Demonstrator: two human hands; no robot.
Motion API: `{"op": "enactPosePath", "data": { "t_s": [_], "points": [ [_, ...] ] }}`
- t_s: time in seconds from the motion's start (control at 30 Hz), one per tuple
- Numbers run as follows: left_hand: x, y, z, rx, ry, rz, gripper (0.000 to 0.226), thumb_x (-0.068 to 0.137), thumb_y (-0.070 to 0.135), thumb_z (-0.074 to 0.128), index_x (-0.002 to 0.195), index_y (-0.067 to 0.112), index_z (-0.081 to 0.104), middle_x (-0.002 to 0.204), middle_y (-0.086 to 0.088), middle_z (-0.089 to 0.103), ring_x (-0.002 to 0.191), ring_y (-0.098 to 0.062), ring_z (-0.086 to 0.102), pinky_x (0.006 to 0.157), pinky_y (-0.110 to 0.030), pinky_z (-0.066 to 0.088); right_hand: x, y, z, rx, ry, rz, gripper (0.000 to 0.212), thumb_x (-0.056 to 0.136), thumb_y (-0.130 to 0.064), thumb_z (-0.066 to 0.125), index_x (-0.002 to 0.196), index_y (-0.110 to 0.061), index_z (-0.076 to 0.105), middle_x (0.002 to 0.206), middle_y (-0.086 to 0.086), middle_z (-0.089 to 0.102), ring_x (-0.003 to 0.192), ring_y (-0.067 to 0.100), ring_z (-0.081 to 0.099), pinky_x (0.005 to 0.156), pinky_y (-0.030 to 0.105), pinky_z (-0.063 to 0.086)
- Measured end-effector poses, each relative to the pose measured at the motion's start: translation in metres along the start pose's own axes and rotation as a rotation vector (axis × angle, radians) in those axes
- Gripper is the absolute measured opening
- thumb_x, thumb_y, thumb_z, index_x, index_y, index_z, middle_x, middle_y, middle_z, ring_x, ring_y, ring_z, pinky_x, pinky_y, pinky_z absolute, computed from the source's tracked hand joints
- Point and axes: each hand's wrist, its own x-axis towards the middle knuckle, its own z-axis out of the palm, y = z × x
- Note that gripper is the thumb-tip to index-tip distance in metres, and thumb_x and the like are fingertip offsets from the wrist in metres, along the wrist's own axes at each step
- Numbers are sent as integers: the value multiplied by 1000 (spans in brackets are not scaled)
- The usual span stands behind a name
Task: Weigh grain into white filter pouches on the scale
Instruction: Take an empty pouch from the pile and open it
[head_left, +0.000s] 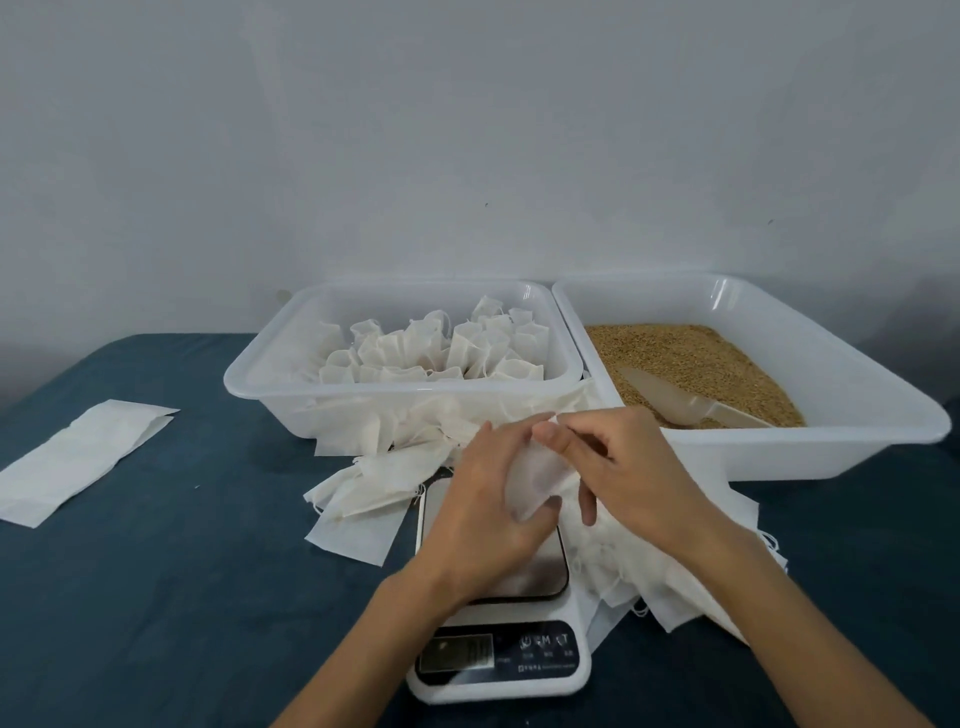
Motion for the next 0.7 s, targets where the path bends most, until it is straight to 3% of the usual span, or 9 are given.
{"op": "enactPosePath", "data": {
  "t_s": [0.03, 0.13, 0.2, 0.3, 0.43, 0.53, 0.6, 0.7],
  "points": [
    [0, 0, 0, -1, 19, 7, 55, 84, 11, 69, 138, 16, 58, 130, 12, 64, 125, -8, 57, 118, -48, 38, 2, -6, -2, -9, -71, 16, 36, 97, -64, 50, 74, -44, 69, 44, -1, 52, 38, 16, 62, 46, 13, 35],
    [0, 3, -5, -24, 67, -6, 55, 82, 17, 64, 136, 17, 59, 122, 20, 61, 116, -5, 58, 112, -40, 43, 10, -22, -12, -41, -229, 105, 78, 81, -90, 35, 68, -17, 60, 46, 12, 51, 43, 20, 67, 45, 25, 38],
    [0, 6, -5, -48, 87, -4, 50, 81, 21, 67, 131, 22, 62, 117, 17, 67, 111, -6, 61, 102, -31, 47, 17, -32, -20, -50, -315, 137, 100, 74, -96, 30, 79, 0, 60, 64, 28, 55, 47, 26, 69, 44, 26, 37],
    [0, 9, -3, -143, 95, -48, 34, 83, 21, 72, 116, 22, 64, 104, 11, 72, 103, -13, 67, 91, -34, 52, 23, -46, -22, -83, -425, 152, 120, 71, -97, 28, 95, 15, 61, 72, 24, 65, 50, 28, 70, 46, 28, 42],
    [-1, 10, -4, -371, 69, -160, 32, 86, 11, 74, 115, 21, 63, 109, 7, 75, 105, -10, 70, 87, -25, 56, 30, -57, -26, -19, -381, 148, 93, 80, -84, 27, 97, -7, 78, 92, -4, 78, 51, 31, 69, 44, 25, 41],
    [0, 11, -3, -469, 81, -210, 30, 84, 10, 73, 109, 23, 63, 101, -1, 74, 91, -18, 71, 75, -23, 55, 35, -51, -42, 23, -260, 158, 80, 88, -73, 29, 93, -11, 79, 90, 1, 79, 50, 31, 68, 43, 26, 41],
    [-1, 11, -1, -519, 77, -221, 30, 83, 4, 70, 106, 22, 64, 97, 0, 73, 86, -14, 68, 72, -22, 54, 39, -40, -55, 26, -138, 190, 72, 92, -69, 34, 91, -11, 77, 87, 5, 79, 51, 29, 68, 42, 25, 41],
    [-2, 9, 3, -552, 68, -224, 30, 80, 4, 65, 105, 20, 64, 96, 2, 73, 87, -11, 66, 74, -24, 55, 45, -7, -84, -107, 99, 230, 39, 98, -49, 54, 92, -17, 76, 87, 3, 78, 53, 23, 68, 47, 28, 46]
  ]
}}
